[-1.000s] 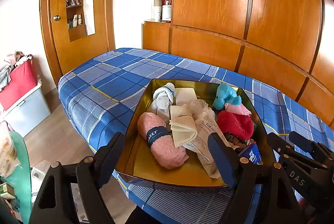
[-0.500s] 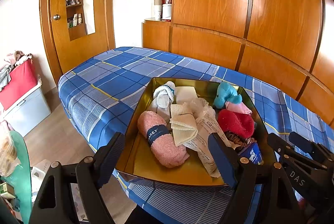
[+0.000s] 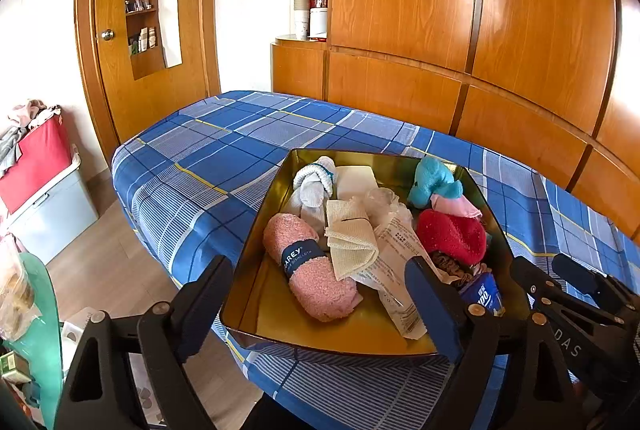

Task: Organize soft objects

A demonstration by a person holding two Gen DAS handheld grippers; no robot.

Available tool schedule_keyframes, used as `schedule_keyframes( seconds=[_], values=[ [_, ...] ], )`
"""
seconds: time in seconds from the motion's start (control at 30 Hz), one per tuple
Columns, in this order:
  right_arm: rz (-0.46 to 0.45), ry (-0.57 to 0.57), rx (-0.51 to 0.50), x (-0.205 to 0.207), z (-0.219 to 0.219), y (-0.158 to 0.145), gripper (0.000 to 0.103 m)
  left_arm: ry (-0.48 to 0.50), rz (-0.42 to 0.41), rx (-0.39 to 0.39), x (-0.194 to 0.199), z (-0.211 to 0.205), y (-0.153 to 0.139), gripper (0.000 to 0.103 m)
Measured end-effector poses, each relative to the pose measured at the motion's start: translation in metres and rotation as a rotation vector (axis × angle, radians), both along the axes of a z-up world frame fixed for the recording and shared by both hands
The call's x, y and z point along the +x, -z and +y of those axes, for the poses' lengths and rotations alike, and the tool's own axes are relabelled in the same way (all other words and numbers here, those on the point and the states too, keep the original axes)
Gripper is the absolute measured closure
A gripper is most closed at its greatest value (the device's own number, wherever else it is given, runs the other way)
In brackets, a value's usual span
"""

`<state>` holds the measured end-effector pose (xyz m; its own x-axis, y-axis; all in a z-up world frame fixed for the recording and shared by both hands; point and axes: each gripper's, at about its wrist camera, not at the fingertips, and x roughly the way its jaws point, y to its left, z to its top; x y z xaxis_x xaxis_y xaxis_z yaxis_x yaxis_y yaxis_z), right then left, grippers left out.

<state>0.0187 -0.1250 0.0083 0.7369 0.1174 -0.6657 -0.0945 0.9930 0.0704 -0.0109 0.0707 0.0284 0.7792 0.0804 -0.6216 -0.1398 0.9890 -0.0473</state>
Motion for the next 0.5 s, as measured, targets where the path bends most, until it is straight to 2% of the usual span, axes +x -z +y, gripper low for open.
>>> schedule_keyframes(
  seconds=[0.13,0.23,0.3,0.5],
  values=[
    [0.0,0.0,-0.003,0.0,0.0002,0.0005,0.04,0.015,-0.002,0.001,0.0001,-0.0017,-0.0013,0.013],
    [0.005,0.003,-0.005,0.0005,0.0001,0.0016,0.04,0.035,-0.011,-0.014,-0.0014,-0.0029,-0.0047,0.0],
    [0.009,0.006,-0.009,0.0009,-0.0004,0.003,0.04,0.039,-0.017,-0.037,-0.0019,-0.002,-0.0077,0.001],
    [0.021,0.012,-0.013,0.0023,-0.0022,0.0053,0.04,0.084,-0.04,-0.024,-0.0026,-0.0083,-0.0095,0.003]
  ],
)
